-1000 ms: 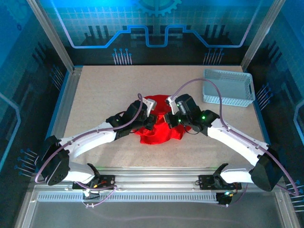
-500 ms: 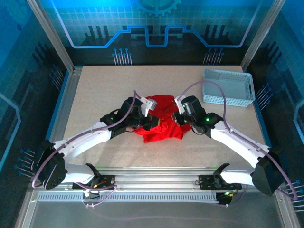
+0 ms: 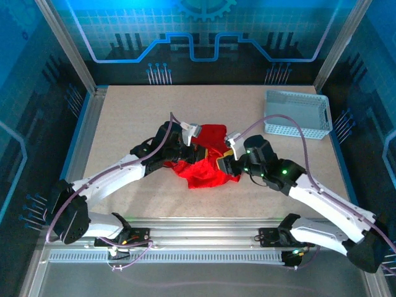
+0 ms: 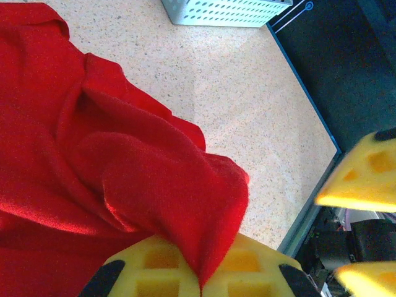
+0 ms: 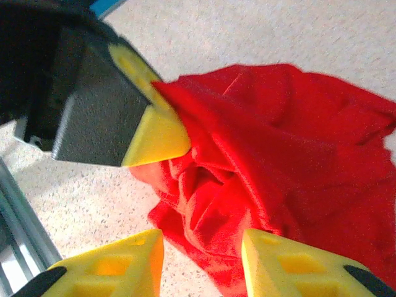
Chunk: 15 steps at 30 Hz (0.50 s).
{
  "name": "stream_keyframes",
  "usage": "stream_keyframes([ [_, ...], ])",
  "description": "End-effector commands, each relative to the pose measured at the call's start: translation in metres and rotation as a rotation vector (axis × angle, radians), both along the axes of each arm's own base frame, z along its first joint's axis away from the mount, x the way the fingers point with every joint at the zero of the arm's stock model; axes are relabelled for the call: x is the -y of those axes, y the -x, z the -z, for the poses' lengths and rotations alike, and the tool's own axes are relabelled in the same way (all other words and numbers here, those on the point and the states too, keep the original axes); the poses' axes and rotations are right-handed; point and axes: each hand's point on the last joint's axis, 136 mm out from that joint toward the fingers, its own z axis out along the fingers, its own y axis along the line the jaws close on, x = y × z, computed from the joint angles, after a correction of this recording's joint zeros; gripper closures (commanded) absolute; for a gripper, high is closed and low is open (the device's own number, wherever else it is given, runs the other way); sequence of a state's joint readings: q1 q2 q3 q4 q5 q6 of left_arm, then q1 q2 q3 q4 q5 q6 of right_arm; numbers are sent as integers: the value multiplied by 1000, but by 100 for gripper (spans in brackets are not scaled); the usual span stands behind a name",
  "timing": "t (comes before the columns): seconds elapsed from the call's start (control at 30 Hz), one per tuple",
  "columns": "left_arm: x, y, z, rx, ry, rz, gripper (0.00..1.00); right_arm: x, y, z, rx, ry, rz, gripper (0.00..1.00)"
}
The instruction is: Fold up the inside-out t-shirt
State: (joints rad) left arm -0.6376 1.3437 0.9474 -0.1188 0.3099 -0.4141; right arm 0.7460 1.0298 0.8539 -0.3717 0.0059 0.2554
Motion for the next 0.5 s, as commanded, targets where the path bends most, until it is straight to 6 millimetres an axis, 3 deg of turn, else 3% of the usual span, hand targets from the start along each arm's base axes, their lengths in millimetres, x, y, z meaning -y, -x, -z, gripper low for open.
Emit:
stream_keyframes([
  [0.0,7,-4,-22,32,50,17,100,-13,-2,14,-55,7,-18,61],
  [0.07,6,-3,-21,30,46,16,100,-18,-6,20,-76,8,-13,61],
  [0.1,5,-3,-21,31,46,14,100,-23,-11,11,-66,-10,-8,62],
  [0.17,5,-2,-22,33,46,13,100,-27,-17,12,-77,-11,6,62],
  [0.47,4,0,-22,36,45,15,100,-27,-38,28,-109,32,80,60],
])
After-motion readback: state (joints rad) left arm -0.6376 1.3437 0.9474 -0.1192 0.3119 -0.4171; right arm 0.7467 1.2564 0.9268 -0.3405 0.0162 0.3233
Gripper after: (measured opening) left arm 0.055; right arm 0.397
